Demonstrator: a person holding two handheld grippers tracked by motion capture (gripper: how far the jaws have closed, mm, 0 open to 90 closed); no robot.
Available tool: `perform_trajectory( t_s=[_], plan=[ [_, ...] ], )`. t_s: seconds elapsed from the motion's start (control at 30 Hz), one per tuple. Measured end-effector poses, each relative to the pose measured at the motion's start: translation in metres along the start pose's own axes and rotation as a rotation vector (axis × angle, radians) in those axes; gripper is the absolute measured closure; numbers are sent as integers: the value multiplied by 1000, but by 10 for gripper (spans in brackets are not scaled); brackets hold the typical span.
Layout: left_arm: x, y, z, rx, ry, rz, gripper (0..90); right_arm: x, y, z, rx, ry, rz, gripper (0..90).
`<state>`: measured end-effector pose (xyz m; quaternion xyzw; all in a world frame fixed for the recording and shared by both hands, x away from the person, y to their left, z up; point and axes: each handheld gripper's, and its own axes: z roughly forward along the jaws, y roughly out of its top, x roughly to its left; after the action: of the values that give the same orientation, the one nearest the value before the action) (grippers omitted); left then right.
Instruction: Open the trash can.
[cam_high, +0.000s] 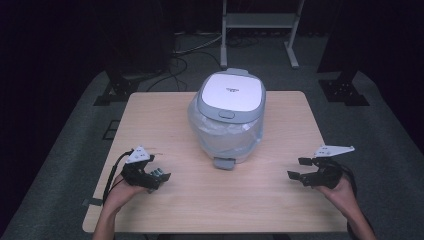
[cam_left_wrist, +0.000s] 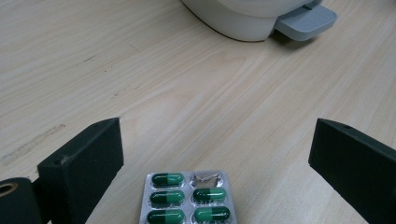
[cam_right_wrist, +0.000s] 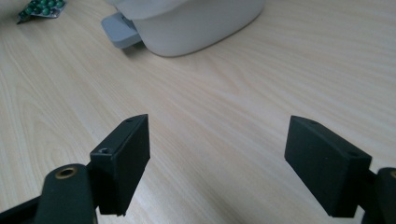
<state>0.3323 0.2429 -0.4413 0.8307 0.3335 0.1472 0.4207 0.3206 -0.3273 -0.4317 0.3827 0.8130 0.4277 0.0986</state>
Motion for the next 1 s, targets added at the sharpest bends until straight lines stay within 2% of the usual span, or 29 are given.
perform_trajectory(
  t_s=[0.23, 0.27, 0.53, 0.87, 1.0],
  plan=[
    [0, -1, -1, 8, 3, 2, 22, 4, 22, -9, -6, 6, -39, 212],
    [0, -2, -2, 7, 8, 2, 21, 6, 31, -12, -7, 11, -51, 212],
    [-1, -1, -3, 5, 6, 5, 21, 13, 61, -21, -18, 33, -86, 214],
    [-1, -1, -2, -1, -1, 5, 22, 17, 94, -32, -21, 45, -114, 218],
    [-1, 0, -2, -7, -11, 8, 22, 22, 114, -39, -31, 57, -131, 219]
  ],
)
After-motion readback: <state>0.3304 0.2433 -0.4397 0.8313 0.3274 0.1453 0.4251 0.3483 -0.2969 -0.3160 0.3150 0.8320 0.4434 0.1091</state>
